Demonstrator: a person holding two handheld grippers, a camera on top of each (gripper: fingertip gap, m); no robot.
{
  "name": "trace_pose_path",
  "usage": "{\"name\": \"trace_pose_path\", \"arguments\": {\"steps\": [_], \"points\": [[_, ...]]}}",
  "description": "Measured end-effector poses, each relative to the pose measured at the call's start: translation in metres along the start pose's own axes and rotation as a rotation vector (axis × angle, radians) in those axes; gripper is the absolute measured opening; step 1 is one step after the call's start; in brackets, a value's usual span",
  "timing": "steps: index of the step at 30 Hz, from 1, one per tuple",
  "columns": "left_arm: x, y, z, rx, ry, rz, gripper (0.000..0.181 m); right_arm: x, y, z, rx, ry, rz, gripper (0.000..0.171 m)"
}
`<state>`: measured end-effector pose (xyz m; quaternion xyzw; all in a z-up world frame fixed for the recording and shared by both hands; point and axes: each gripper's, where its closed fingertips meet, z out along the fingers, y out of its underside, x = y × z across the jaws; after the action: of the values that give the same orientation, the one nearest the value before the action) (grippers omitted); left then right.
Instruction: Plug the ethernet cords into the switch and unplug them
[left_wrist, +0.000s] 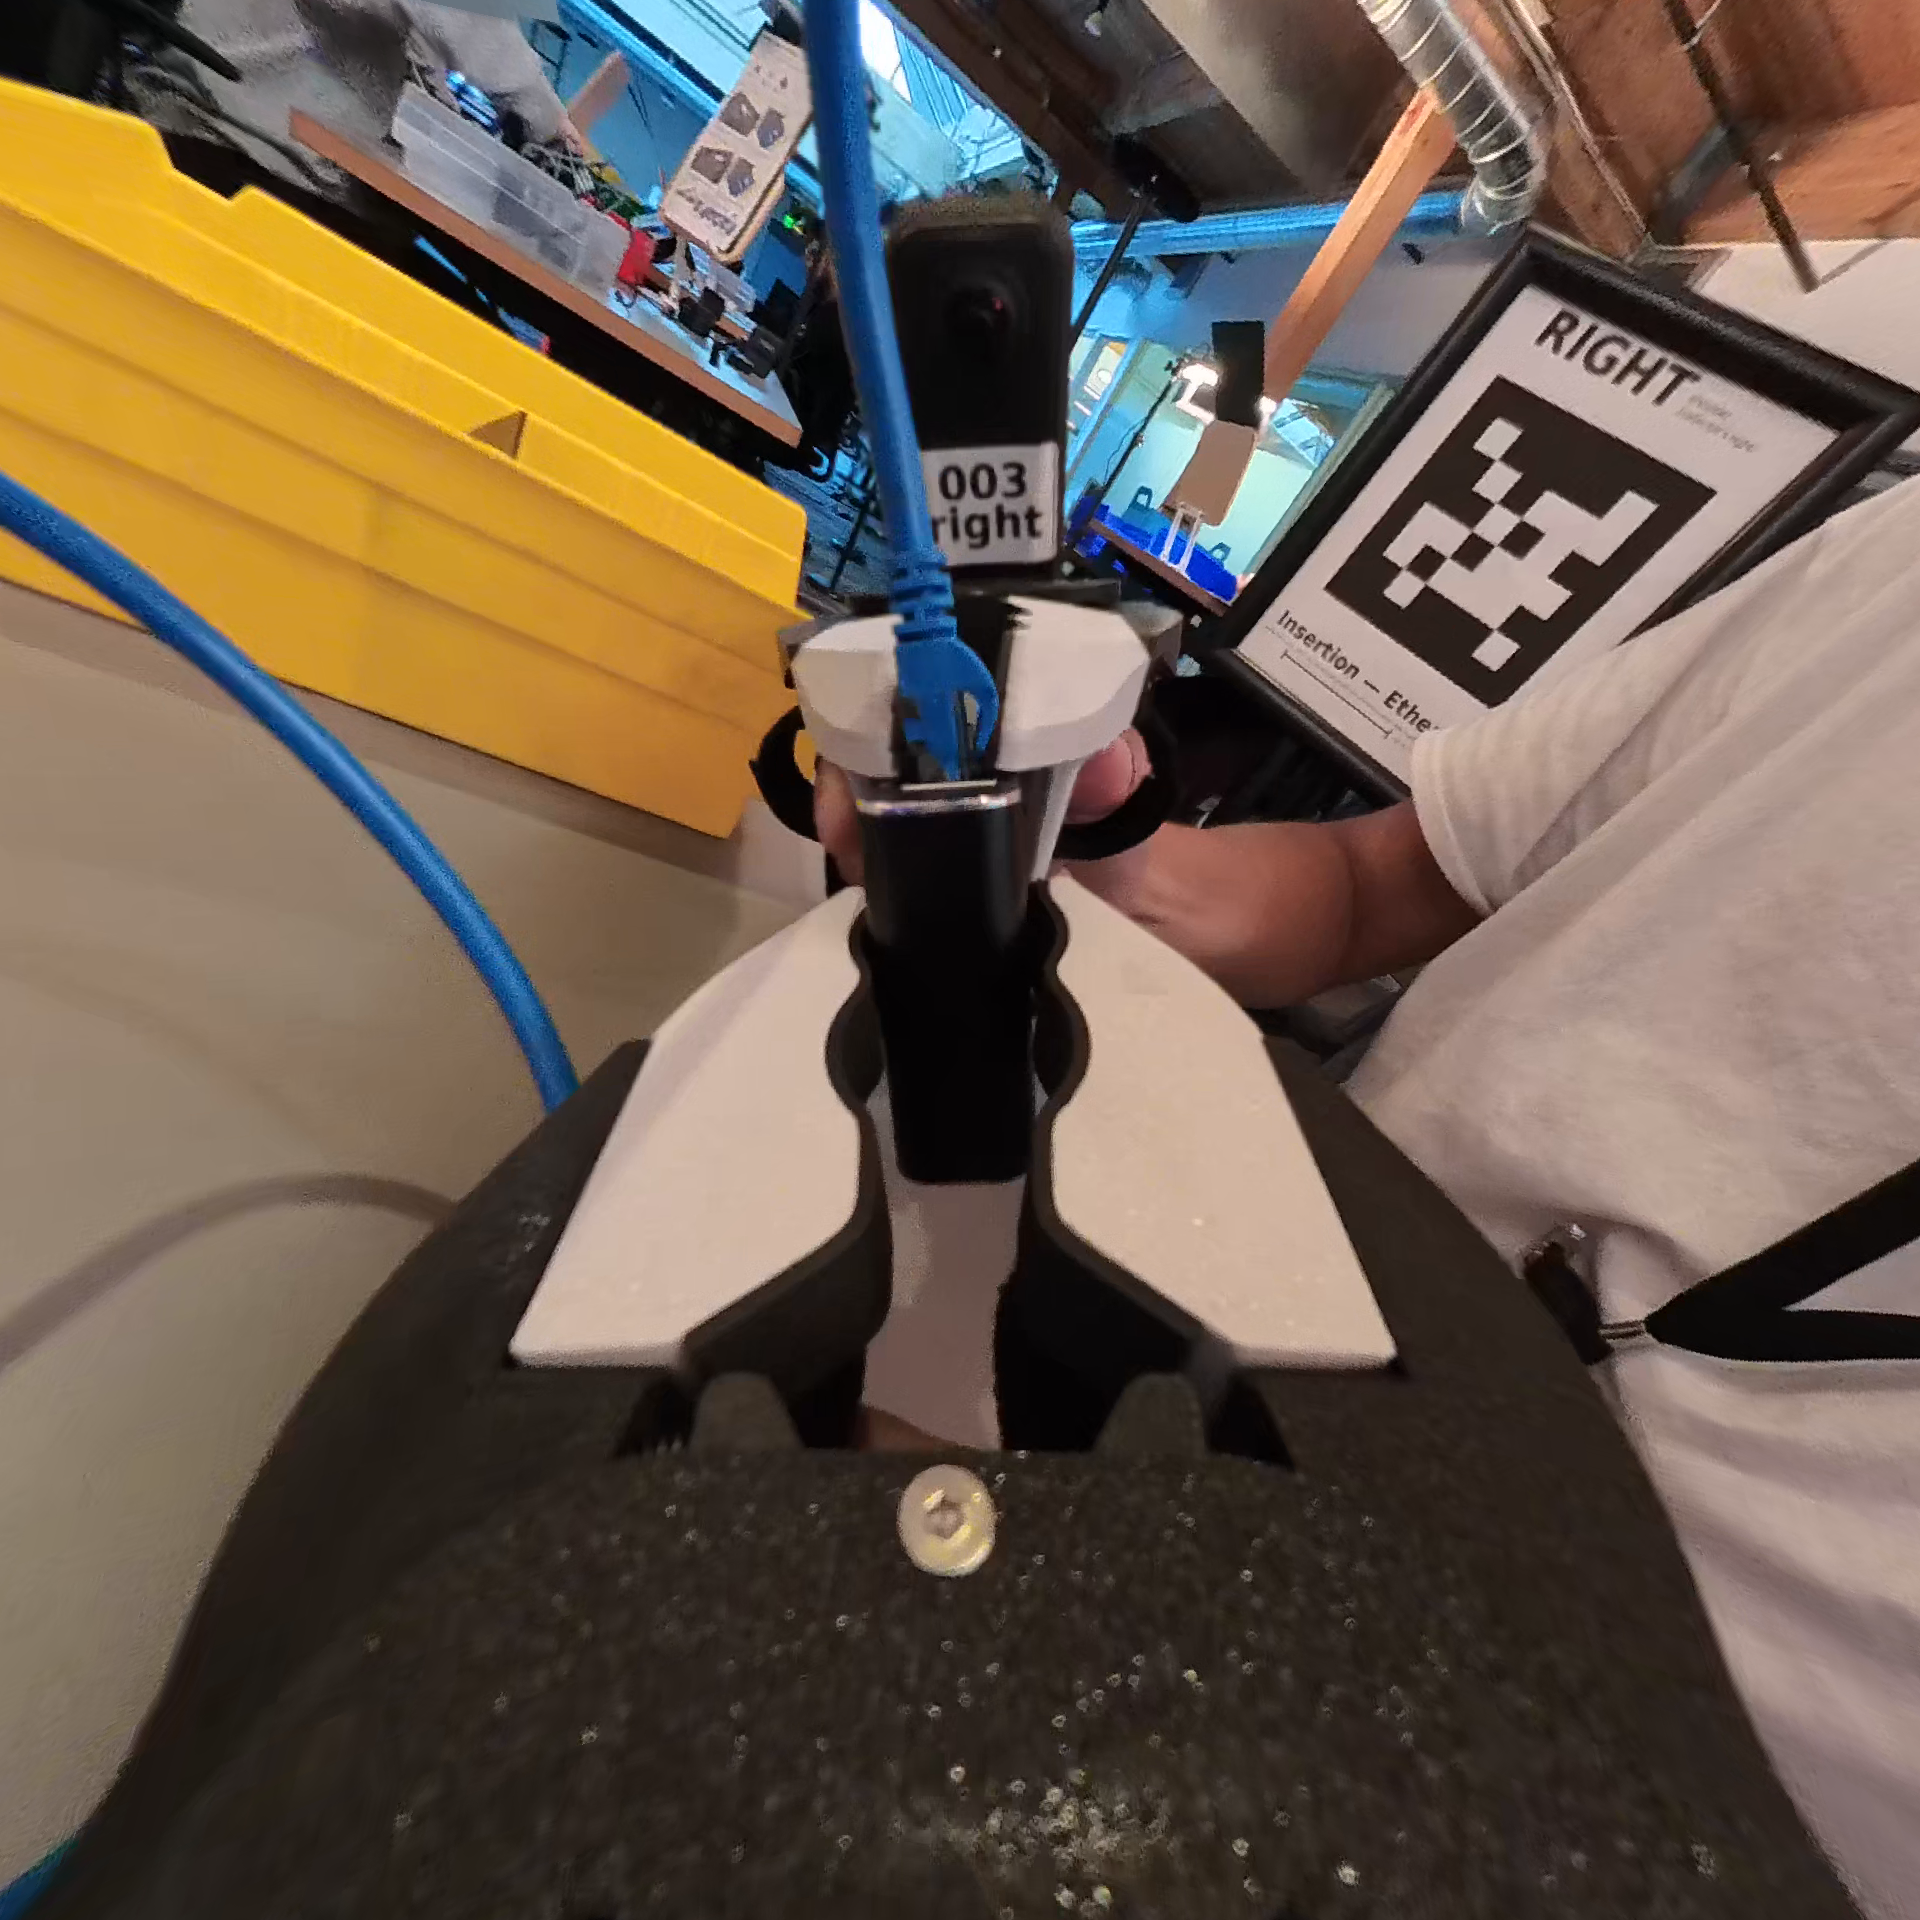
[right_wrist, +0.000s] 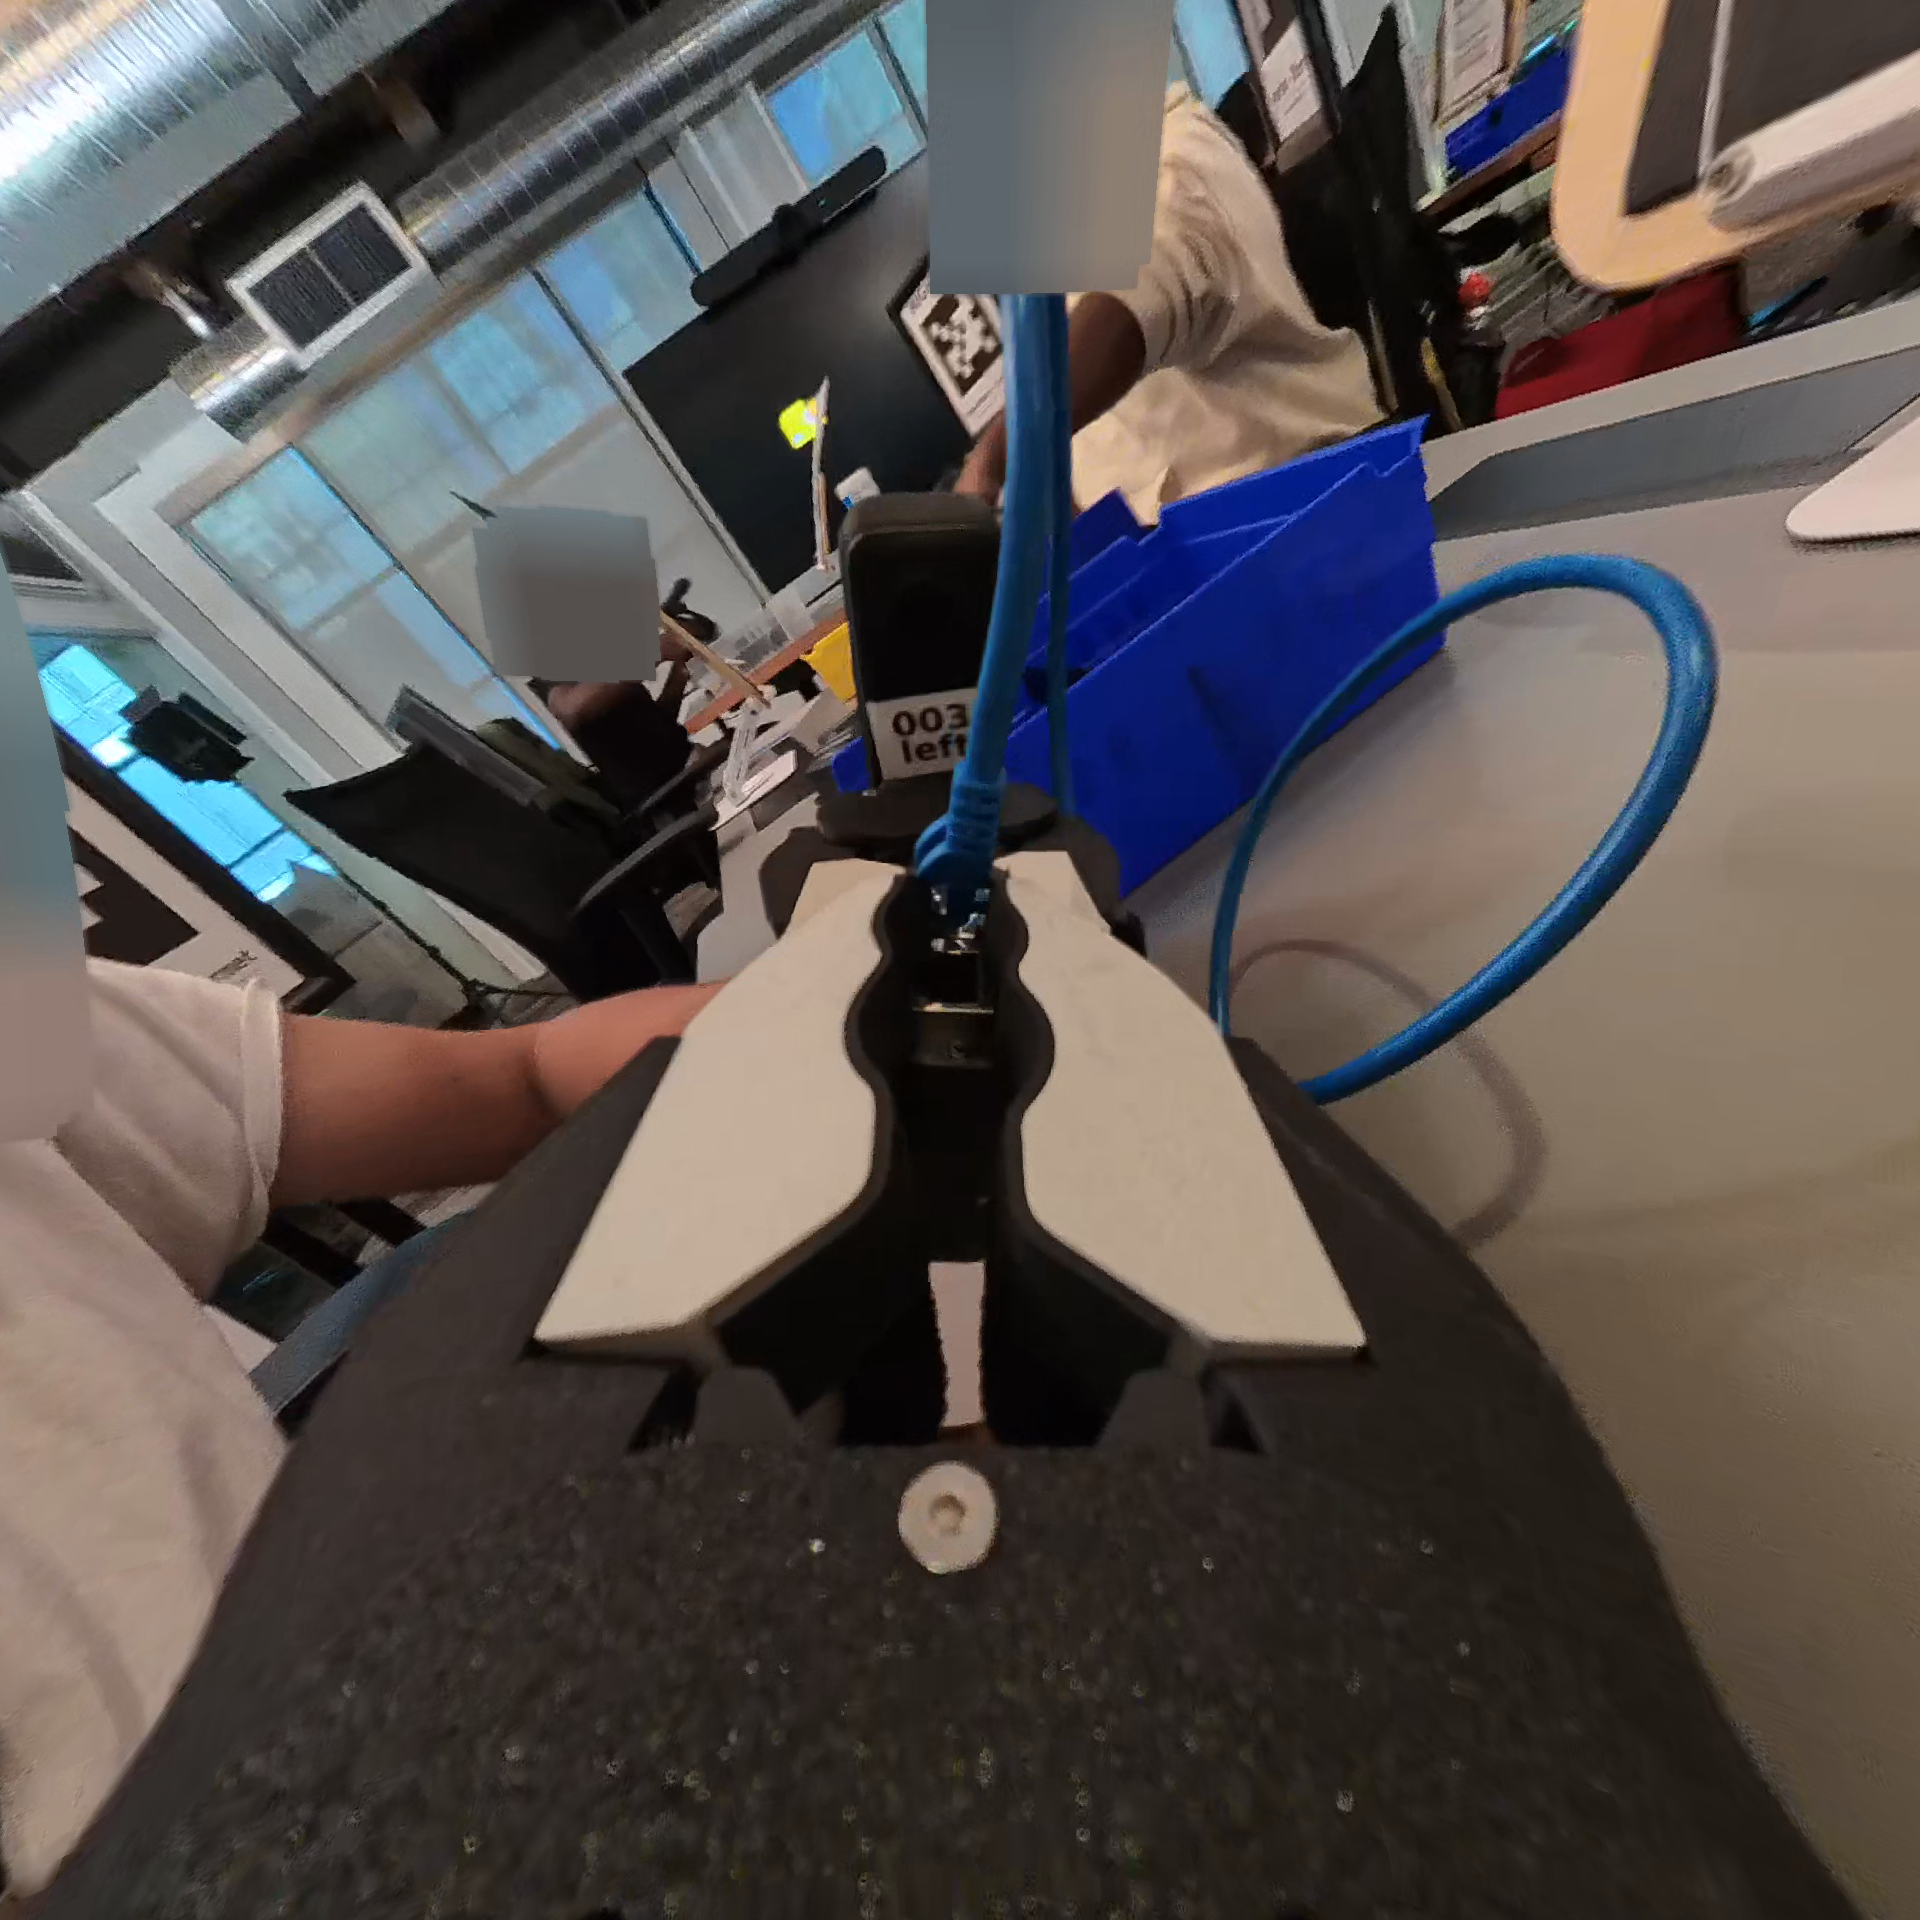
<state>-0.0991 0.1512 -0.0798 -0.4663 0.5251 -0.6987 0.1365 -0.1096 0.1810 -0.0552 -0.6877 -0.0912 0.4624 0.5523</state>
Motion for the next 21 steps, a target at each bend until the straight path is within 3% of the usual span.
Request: {"name": "trace_pose_path", "arguments": {"steps": [6,9,13,16,18,21], "points": [[0.005,-0.009,-0.006,0.028,0.011,-0.013,0.025,-0.005,-0.009,0.007,0.043,-0.003,-0.012,0.012],[0.002,0.016,0.005,-0.111,-0.032,0.05,0.025,0.01,-0.048,-0.016,0.227,0.043,0.059,0.012],[0.012,0.017,0.011,-0.103,0.011,0.06,0.024,0.001,-0.056,-0.036,0.134,0.079,-0.062,0.012],[0.026,0.017,0.011,-0.091,0.111,0.044,0.024,-0.002,-0.042,-0.035,-0.071,0.206,-0.145,0.013],[0.04,0.024,0.011,-0.13,0.18,0.066,0.024,0.006,-0.038,-0.038,-0.12,0.322,-0.088,0.013],[0.055,0.031,0.01,-0.177,0.257,0.086,0.024,0.026,-0.001,-0.044,-0.268,0.414,0.101,0.013]]}}
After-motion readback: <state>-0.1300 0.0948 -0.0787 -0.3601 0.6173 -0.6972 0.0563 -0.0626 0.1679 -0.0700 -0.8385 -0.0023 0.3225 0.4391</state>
